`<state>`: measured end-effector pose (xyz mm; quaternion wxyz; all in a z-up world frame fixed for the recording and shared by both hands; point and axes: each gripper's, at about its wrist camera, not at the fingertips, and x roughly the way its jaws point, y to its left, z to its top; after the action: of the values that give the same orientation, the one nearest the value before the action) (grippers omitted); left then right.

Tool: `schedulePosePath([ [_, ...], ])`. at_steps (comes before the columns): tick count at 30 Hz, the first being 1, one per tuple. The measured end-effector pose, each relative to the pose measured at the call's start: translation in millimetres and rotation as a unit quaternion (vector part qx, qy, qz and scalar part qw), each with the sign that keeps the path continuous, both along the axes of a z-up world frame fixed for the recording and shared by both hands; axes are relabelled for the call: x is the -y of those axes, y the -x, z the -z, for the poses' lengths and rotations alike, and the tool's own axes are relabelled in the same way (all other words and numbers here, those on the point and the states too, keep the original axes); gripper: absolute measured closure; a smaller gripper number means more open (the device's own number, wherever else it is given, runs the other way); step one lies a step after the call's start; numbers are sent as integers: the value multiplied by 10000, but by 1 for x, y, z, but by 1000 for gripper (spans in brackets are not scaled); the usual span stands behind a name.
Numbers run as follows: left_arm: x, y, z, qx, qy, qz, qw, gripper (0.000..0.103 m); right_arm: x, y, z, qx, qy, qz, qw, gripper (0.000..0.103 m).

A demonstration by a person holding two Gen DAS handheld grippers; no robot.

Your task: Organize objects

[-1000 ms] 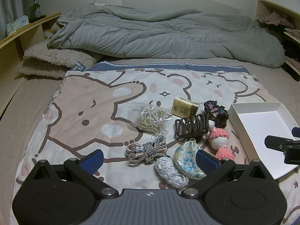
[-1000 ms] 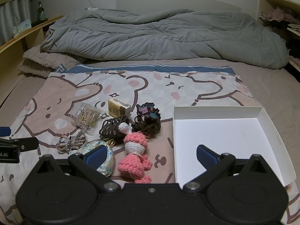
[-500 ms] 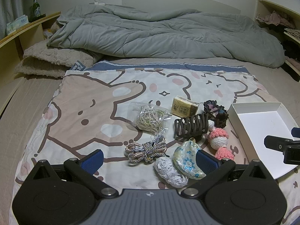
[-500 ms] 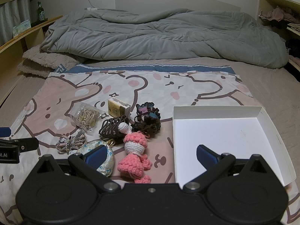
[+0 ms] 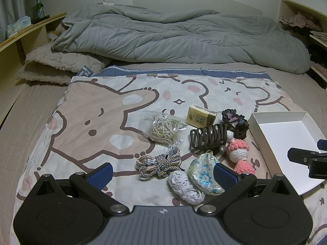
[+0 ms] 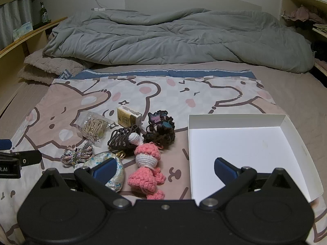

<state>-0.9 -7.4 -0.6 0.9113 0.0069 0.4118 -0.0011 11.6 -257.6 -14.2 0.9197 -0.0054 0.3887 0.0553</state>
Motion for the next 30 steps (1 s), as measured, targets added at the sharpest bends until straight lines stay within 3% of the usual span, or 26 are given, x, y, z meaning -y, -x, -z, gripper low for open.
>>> schedulePosePath([
  [14,0,0,-2,107,104,98,9998,0,2,0,0,11,-62,31,10000,0],
  [25,14,-3,-11,642,20,433,9970,0,15,-15,-11,-14,-367,215,9991,0],
  [27,18,-7,-11,595,-96,474,9971,0,19,-22,-11,-56,-437,247,9987,0],
  [30,20,-17,-8,441,69,655,9969,0,22,-35,-10,-151,-578,323,9977,0],
])
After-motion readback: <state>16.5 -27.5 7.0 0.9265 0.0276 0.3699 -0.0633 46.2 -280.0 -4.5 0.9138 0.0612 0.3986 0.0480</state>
